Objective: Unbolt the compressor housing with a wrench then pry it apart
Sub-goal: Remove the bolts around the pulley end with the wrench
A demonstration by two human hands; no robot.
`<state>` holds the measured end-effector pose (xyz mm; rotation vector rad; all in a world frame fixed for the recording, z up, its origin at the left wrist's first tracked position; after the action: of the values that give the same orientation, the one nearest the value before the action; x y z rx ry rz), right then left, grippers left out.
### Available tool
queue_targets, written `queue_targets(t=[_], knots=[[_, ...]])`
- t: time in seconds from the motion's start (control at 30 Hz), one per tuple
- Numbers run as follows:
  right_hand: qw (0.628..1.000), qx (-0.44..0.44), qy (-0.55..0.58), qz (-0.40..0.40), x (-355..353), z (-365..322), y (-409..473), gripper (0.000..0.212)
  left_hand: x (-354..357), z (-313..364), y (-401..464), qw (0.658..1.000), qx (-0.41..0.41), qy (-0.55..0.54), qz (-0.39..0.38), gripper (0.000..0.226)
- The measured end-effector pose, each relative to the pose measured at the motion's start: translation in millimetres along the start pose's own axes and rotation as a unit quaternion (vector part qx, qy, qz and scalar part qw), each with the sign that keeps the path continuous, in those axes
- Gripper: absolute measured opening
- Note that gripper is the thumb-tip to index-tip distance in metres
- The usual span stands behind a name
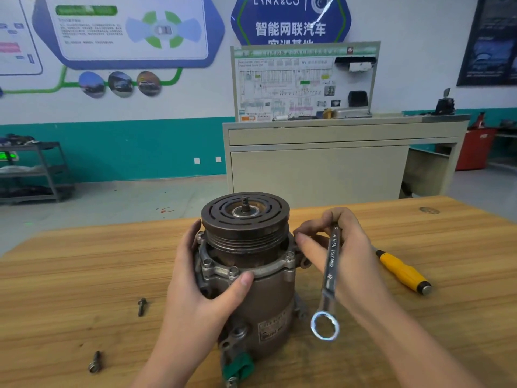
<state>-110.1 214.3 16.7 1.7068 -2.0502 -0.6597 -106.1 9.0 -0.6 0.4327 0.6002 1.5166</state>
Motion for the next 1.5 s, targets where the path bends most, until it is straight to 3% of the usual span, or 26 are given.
queue_targets(t=[0.5,0.67,1.23,1.5], knots=[[0.999,0.019,0.014,-0.022,1.3,4.7,0.2,0.029,-0.8,-4.5,-0.1,1.0,-0.013,0.009,-0.001,0.082],[1.0,0.01,0.0,0.019,-3.1,-0.2,-0.1,0.031,-0.8,-4.6,0.1,1.0,-0.01,0.01,-0.002,0.08],[1.0,0.015,0.014,0.01,-4.1,1.4,2.0,0.023,0.1,-2.7,-0.4,1.0,-0.005,0.005,-0.004,0.077],[0.999,-0.012,-0.034,0.004,-3.2,-3.5,-0.1,0.033,-0.4,-3.5,-0.4,1.0,0.0,0.014,0.0,0.078]])
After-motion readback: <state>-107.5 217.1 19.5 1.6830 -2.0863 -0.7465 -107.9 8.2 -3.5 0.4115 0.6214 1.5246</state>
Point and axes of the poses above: each hand's wrist, its own y-axis towards the middle knuckle, its own x-axis out of the palm, z = x × y, the point moved 7 cm from there along y, towards the middle knuckle, and after that the axes turned 1 degree about -z, right-handed, at the moved point
